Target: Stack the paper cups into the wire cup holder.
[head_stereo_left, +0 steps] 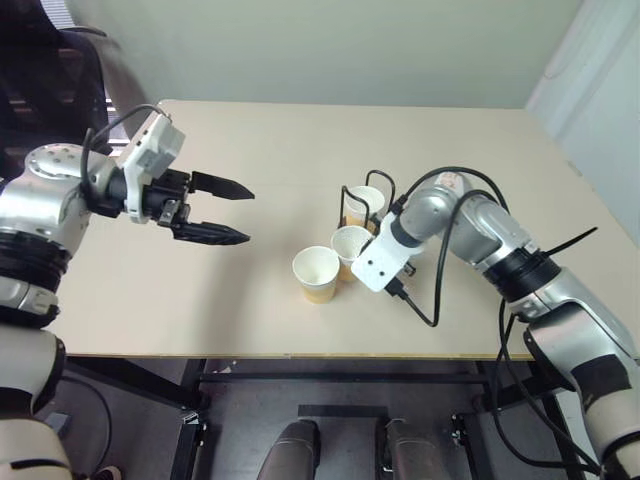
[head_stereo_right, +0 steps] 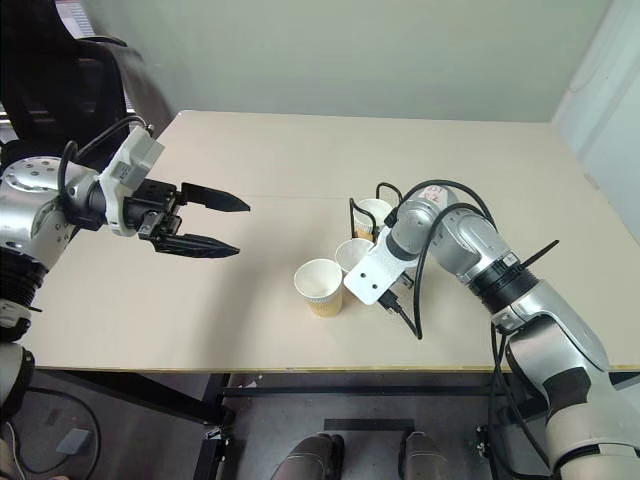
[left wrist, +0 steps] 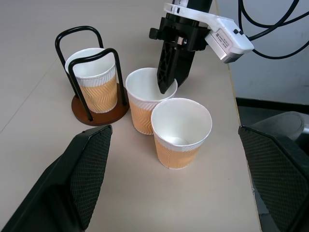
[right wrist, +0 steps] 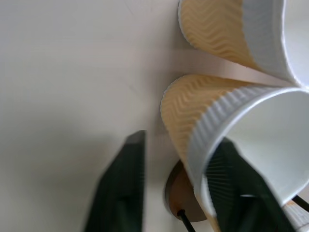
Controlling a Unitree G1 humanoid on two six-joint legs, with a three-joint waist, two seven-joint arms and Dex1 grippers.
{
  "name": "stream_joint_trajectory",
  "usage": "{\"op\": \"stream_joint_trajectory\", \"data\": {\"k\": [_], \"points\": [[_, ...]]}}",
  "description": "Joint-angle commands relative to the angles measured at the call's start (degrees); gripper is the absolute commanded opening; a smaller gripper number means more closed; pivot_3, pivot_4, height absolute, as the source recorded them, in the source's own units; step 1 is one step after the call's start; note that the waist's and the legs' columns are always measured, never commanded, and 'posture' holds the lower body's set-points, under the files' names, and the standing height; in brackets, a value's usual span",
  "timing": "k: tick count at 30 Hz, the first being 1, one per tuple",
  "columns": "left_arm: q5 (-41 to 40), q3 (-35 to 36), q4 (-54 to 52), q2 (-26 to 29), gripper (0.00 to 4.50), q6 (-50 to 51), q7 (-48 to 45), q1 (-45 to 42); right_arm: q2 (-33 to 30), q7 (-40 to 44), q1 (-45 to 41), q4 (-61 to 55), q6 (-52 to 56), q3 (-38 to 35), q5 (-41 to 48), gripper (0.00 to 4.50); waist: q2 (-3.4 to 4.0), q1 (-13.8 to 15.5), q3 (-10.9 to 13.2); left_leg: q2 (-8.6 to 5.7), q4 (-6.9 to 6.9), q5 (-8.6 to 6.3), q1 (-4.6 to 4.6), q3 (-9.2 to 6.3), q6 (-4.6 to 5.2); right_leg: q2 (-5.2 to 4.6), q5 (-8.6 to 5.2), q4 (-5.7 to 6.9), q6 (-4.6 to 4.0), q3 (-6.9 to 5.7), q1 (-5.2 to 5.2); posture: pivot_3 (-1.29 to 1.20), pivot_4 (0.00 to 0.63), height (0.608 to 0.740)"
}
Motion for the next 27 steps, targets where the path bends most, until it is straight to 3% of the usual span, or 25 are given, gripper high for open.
{"op": "stream_joint_trajectory", "data": {"k": [1,5,13,18,27], "points": [[2.75,0.99,3.69,-0.51,4.5,-4.16,-1.63,-2.57,-1.36,1.08,-0.04,-2.26,0.76,-1.68,1.1,0.11,0.0,0.06,0.0,0.0,0.0,0.0,0.0,0.0,0.0,0.0,0.0,0.01,0.0,0.0,0.0,0.0,0.15,0.74],[7.95,-0.09,11.83,-2.73,4.5,-8.52,-1.63,-7.58,-3.47,5.28,2.26,-7.4,6.57,-4.43,6.47,0.05,-0.02,0.26,0.0,-0.01,0.01,-0.01,-0.03,-0.01,-0.05,-0.01,0.0,-0.02,0.0,-0.01,0.01,0.0,0.15,0.74],[11.59,4.02,25.24,-6.58,4.5,-5.26,-1.63,-18.26,-13.39,8.92,2.06,-11.36,10.77,-9.78,10.42,0.05,-0.04,0.36,0.0,-0.12,-0.05,-0.02,-0.1,0.0,0.0,-0.06,-0.04,-0.18,0.04,0.02,0.04,0.0,0.15,0.74],[10.58,5.04,25.25,-7.43,4.5,-0.86,-1.63,-18.94,-16.43,6.94,-3.62,-7.84,9.95,-11.98,8.84,0.05,-0.04,0.2,0.01,-0.05,-0.2,0.14,-0.04,-0.01,0.22,-0.06,-0.16,-0.07,0.23,0.02,-0.03,0.0,0.15,0.74],[6.42,0.58,18.52,-6.59,4.5,2.11,-1.63,-15.06,-13.59,0.15,-17.38,4.3,4.99,-11.46,4.58,0.05,-0.05,0.15,0.0,0.0,-0.6,0.27,-0.06,0.02,0.4,-0.04,-0.27,-0.07,0.33,-0.03,-0.27,0.0,0.15,0.74]]}}
